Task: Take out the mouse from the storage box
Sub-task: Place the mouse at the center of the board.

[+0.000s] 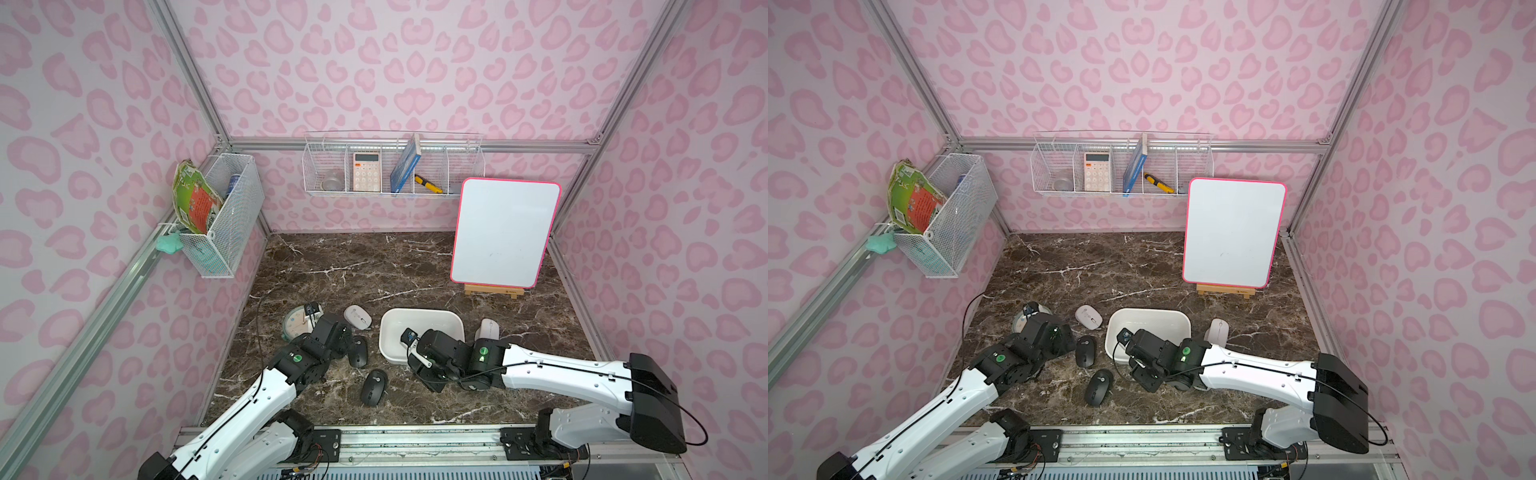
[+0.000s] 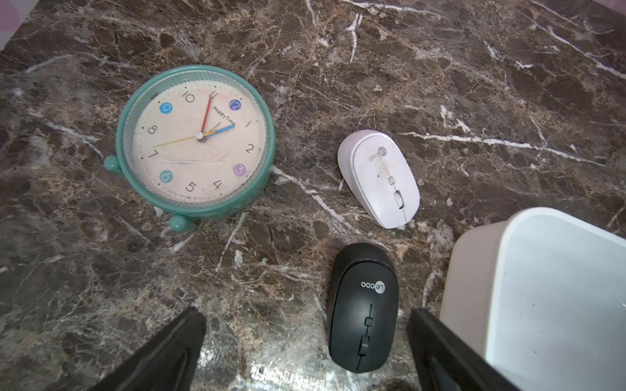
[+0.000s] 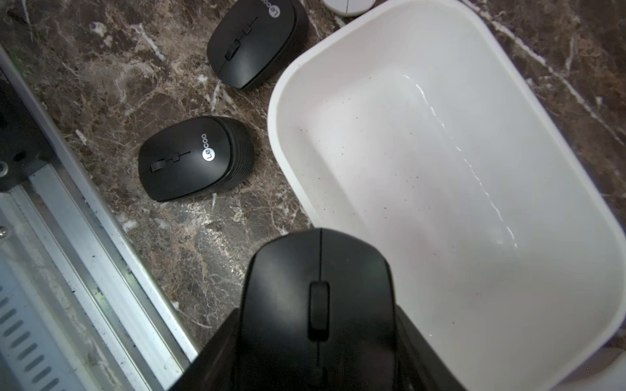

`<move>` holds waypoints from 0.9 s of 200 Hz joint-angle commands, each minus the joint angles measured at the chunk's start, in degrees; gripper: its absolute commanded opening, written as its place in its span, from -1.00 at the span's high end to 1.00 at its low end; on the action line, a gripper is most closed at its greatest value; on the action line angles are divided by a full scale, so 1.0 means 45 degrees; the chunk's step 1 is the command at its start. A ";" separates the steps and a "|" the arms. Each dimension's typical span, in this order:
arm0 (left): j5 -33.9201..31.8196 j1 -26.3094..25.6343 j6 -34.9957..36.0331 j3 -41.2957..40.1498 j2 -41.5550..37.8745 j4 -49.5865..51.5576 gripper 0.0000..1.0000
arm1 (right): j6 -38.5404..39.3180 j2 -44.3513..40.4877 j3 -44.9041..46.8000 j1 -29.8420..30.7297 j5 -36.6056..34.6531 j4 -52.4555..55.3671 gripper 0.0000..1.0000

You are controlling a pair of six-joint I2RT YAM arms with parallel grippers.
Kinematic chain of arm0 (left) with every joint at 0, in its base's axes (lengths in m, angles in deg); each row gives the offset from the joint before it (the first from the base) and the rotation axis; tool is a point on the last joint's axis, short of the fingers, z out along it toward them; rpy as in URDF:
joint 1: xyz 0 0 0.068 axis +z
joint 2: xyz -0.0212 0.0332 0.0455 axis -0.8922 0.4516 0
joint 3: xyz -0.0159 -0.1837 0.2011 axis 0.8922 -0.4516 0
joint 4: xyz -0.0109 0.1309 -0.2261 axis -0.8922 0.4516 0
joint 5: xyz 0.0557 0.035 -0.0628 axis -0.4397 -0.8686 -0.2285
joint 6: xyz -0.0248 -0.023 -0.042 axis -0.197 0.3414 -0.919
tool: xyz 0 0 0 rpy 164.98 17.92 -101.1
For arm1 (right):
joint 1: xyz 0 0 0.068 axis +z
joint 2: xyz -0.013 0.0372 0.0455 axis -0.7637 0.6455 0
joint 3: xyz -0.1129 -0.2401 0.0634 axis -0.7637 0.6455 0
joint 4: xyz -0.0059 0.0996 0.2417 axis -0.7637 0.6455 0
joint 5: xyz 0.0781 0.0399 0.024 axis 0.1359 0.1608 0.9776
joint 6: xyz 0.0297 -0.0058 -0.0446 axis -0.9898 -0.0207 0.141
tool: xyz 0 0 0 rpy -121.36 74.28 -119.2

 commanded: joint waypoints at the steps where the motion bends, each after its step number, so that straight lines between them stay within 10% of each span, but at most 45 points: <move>1: -0.0386 0.0012 -0.0050 0.0144 -0.0129 0.0459 -0.97 | 0.0000 0.0178 0.0063 0.0394 -0.0022 -0.0202 0.10; 180: -0.0895 0.0004 -0.0302 0.0320 -0.0461 0.0589 -0.97 | 0.0781 0.2059 0.0937 0.1057 0.0119 -0.1255 -0.04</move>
